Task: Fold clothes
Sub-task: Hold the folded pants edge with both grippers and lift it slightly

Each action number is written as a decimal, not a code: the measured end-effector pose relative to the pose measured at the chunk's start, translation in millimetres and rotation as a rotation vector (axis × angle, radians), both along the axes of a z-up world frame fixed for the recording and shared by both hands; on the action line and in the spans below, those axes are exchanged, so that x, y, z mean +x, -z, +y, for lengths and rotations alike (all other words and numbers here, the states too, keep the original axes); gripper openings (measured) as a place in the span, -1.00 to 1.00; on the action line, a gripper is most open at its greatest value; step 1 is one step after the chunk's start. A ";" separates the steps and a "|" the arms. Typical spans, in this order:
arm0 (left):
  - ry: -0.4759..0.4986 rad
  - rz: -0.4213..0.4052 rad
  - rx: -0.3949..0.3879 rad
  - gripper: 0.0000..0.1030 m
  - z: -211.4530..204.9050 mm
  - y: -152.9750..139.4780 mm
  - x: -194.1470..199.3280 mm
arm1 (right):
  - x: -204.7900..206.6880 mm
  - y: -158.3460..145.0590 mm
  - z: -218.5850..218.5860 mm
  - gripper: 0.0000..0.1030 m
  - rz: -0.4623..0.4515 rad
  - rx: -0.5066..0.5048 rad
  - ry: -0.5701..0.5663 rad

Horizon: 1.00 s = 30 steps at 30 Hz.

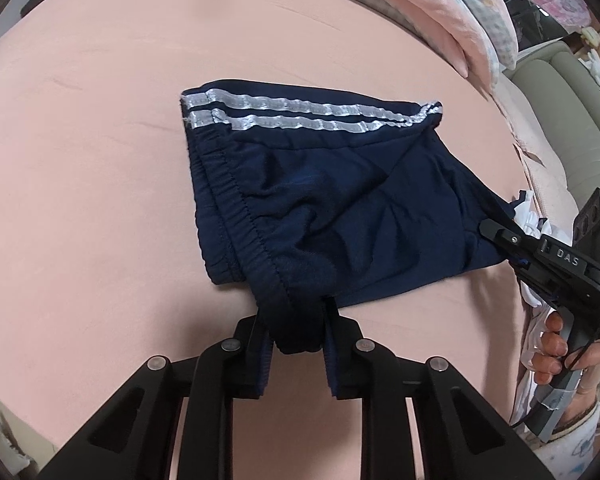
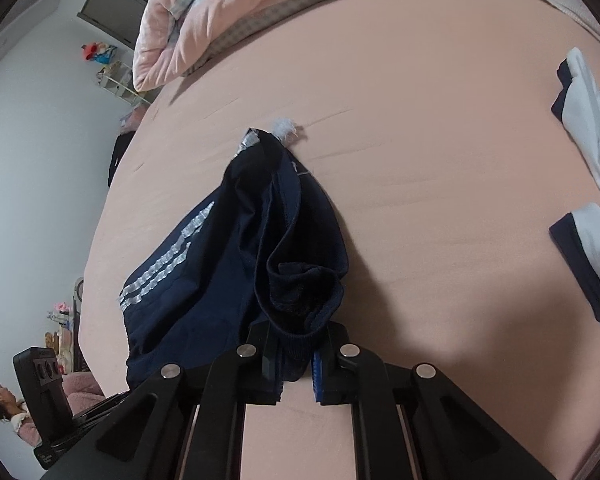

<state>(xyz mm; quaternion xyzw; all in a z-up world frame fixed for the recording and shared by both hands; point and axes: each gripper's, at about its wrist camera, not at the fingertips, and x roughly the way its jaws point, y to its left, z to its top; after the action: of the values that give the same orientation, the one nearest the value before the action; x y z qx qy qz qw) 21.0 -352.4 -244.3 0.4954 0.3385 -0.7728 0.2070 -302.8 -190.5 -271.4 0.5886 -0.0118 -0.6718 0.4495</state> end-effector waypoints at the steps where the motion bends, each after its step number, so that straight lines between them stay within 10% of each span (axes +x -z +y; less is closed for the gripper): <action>1: -0.002 -0.001 0.007 -0.64 -0.3 -1.1 -4.9 | -0.1 -1.3 -0.7 -0.84 -0.001 -0.002 -0.003; 30: 0.054 -0.103 0.019 -0.63 -35.5 6.9 -85.6 | 13.0 5.9 -14.7 -0.84 -0.073 0.115 -0.069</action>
<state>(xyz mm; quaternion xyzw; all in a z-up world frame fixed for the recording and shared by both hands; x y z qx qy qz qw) -64.6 -387.9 -251.2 0.5451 0.3213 -0.7484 0.1987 -289.8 -205.1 -277.3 0.6379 0.0309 -0.6334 0.4370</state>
